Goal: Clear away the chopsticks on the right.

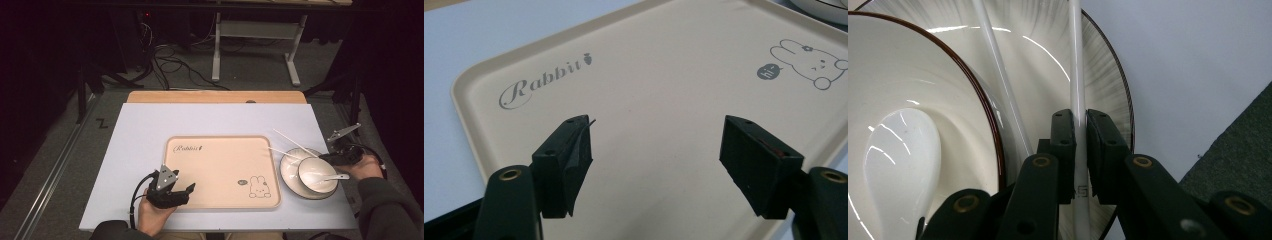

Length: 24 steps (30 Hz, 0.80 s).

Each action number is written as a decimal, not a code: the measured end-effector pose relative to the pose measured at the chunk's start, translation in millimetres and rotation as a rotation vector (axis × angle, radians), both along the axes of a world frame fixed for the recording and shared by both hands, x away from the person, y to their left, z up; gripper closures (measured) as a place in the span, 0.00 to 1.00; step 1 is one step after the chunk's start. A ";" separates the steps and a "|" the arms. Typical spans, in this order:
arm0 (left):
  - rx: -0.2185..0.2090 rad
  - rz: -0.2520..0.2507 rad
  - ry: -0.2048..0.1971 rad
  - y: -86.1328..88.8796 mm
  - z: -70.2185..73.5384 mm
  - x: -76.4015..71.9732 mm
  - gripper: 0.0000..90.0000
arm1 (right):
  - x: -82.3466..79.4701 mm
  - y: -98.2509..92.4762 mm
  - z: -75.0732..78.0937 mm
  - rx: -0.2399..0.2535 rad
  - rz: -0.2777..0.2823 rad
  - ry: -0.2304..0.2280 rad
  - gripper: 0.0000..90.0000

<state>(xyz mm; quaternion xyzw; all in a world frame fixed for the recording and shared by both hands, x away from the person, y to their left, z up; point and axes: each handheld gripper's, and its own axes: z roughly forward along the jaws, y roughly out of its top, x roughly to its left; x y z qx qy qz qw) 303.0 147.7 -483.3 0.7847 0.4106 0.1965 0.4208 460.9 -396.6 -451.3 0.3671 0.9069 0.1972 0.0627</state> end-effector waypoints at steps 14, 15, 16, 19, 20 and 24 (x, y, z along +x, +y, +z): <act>0.020 -0.001 0.009 -2.4 -1.5 0.3 0.33 | -4.7 1.1 1.3 -0.009 0.003 -0.027 0.94; 0.021 -0.002 0.007 -2.7 -1.5 0.4 0.33 | -5.1 1.0 2.3 -0.012 0.002 -0.035 0.94; 0.022 -0.004 0.007 -3.1 -1.5 0.5 0.33 | -5.5 0.8 3.3 -0.015 -0.005 -0.041 0.94; 0.027 -0.004 0.008 -3.5 -1.7 0.6 0.32 | -6.7 -0.5 7.0 -0.009 -0.011 -0.059 0.95; 0.026 -0.004 0.008 -3.6 -1.7 0.6 0.32 | -7.3 -0.6 8.4 -0.012 -0.009 -0.066 0.95; 0.022 -0.005 0.006 -3.2 -1.2 0.2 0.32 | -9.5 0.5 13.9 -0.017 -0.014 -0.084 0.95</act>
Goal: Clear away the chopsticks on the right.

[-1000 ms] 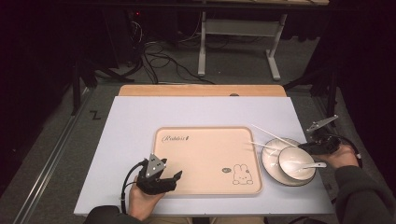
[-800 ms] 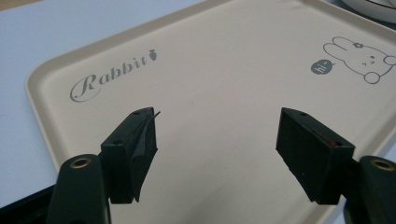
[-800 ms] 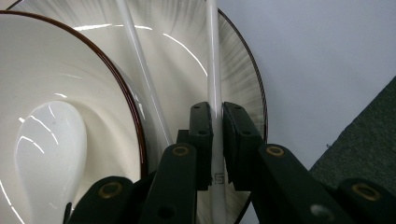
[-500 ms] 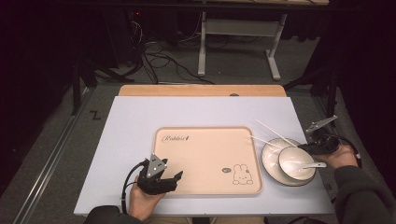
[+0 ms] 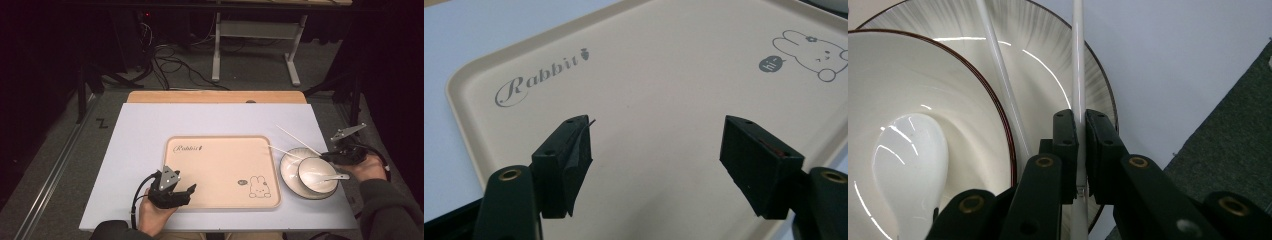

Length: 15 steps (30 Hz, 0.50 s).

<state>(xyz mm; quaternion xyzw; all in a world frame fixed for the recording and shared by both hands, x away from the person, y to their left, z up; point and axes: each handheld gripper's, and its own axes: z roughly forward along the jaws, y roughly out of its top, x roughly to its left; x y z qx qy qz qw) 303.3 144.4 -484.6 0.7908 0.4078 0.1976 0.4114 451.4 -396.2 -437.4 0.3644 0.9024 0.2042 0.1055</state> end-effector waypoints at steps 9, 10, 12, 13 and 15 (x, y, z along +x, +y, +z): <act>-0.006 -0.008 -0.010 0.3 1.4 -0.8 0.32 | -2.0 2.1 10.2 -0.013 -0.014 -0.032 0.95; -0.006 -0.008 -0.010 0.2 1.5 -0.9 0.32 | -2.2 2.7 11.5 -0.015 -0.014 -0.035 0.95; -0.005 -0.010 -0.012 0.1 1.8 -1.0 0.32 | -2.9 3.4 14.0 -0.020 -0.017 -0.036 0.95; -0.006 -0.010 -0.012 0.1 1.8 -1.1 0.32 | -3.2 3.9 15.5 -0.020 -0.015 -0.045 0.95; -0.004 -0.011 -0.011 0.2 2.0 -1.2 0.32 | -3.8 3.9 19.2 -0.023 -0.015 -0.055 0.95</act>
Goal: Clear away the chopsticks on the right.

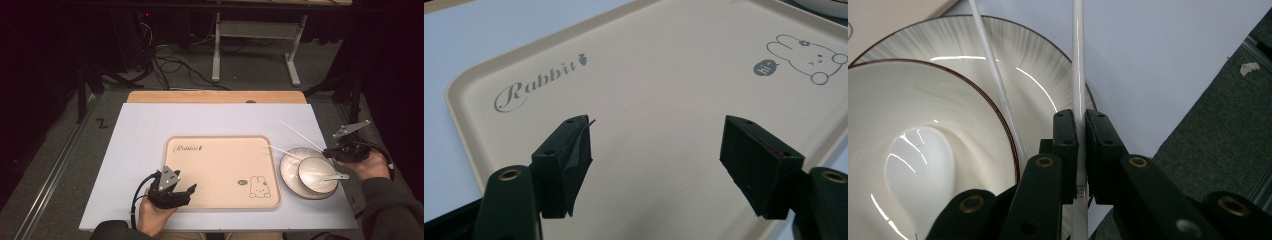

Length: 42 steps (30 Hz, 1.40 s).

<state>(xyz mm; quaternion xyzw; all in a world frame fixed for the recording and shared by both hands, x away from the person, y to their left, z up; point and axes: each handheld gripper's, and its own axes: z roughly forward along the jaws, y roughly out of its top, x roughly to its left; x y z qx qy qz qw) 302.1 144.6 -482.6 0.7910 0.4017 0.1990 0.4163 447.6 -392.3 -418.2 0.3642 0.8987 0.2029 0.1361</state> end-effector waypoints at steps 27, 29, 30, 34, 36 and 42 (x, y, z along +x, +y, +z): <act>-0.004 -0.019 0.013 1.6 1.8 -0.4 0.33 | -51.5 29.2 55.3 0.055 -0.007 -0.102 0.95; -0.003 -0.016 0.018 2.1 1.5 0.1 0.33 | -56.7 36.1 55.8 0.050 -0.004 -0.100 0.95; -0.004 -0.015 0.018 2.4 1.5 0.3 0.33 | -59.2 39.7 56.0 0.054 -0.003 -0.096 0.95; -0.003 -0.019 0.021 1.8 1.6 -0.2 0.33 | -69.2 53.4 57.4 0.060 0.012 -0.077 0.95; -0.002 -0.021 0.020 1.0 1.3 -0.7 0.33 | -74.8 59.1 57.9 0.073 0.007 -0.071 0.95; 0.005 -0.024 0.027 -0.8 0.3 -0.8 0.33 | -86.9 73.2 54.0 0.089 -0.007 -0.056 0.95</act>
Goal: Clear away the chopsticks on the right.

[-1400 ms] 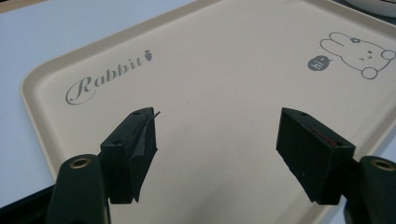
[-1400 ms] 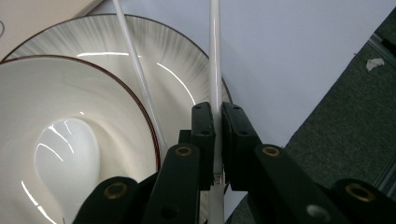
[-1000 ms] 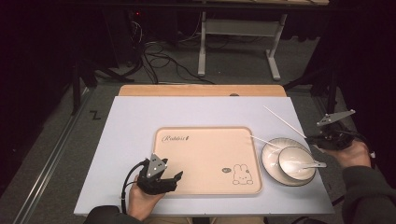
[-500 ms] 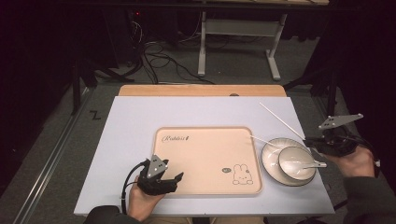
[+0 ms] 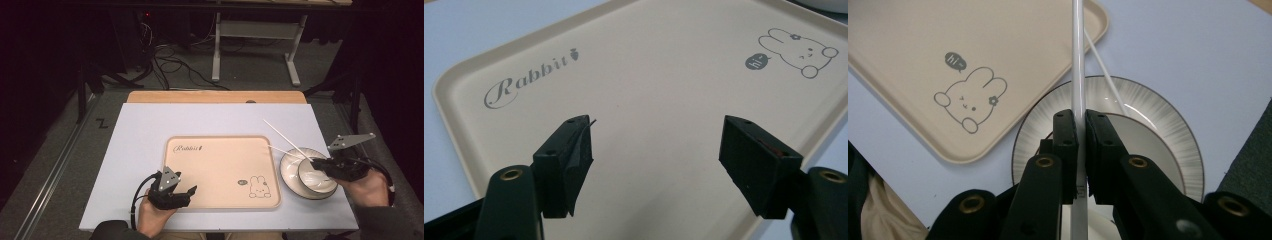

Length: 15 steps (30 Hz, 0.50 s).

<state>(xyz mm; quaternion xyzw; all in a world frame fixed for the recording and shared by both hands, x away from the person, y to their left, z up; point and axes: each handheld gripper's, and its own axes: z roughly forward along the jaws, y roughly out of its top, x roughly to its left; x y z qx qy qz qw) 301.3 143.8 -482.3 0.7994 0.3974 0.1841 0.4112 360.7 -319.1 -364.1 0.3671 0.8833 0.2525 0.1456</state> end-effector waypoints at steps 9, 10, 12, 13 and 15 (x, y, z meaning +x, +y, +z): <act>0.003 -0.002 0.002 0.5 0.5 0.5 0.33 | -14.6 22.4 -16.2 -0.043 0.009 0.020 0.95; 0.006 -0.002 0.002 0.1 0.5 0.7 0.33 | -15.5 23.9 -17.9 -0.043 0.009 0.022 0.95; 0.011 -0.002 0.001 -0.6 0.3 0.5 0.33 | -17.4 26.9 -23.2 -0.036 0.000 0.027 0.95; 0.012 -0.002 0.002 -0.7 0.3 0.3 0.33 | -17.3 27.4 -25.4 -0.029 0.002 0.030 0.95; 0.013 -0.003 -0.001 -0.7 0.6 -0.5 0.33 | -17.8 30.1 -32.2 -0.027 -0.007 0.044 0.95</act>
